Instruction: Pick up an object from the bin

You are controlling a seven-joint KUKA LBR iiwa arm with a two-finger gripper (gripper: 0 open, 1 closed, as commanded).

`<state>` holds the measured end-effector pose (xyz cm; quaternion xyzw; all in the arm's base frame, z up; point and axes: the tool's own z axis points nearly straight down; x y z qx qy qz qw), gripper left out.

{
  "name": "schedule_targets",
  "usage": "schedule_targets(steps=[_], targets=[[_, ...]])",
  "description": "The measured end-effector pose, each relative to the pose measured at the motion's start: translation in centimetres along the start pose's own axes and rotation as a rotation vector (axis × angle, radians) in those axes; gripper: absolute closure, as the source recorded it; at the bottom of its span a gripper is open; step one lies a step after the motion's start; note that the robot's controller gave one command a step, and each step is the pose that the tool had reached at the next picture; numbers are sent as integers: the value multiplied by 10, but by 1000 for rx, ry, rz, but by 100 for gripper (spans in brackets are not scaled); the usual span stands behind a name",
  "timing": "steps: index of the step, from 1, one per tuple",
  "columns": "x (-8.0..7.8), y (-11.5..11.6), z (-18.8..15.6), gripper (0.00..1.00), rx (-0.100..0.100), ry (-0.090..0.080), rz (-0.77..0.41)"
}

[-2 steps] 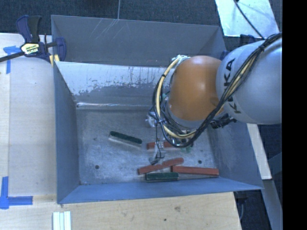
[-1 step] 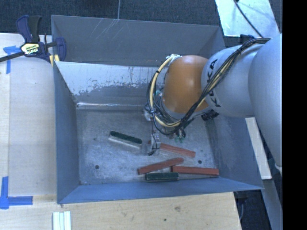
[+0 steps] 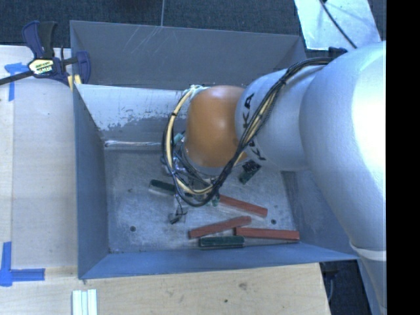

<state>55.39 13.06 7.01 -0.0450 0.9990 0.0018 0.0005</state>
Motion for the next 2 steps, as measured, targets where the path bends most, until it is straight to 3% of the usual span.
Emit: schedule_targets(steps=[1,2], targets=[[-2,-5,-2,100,2,-5,9],[-38,-34,-151,100,4,-12,-35]])
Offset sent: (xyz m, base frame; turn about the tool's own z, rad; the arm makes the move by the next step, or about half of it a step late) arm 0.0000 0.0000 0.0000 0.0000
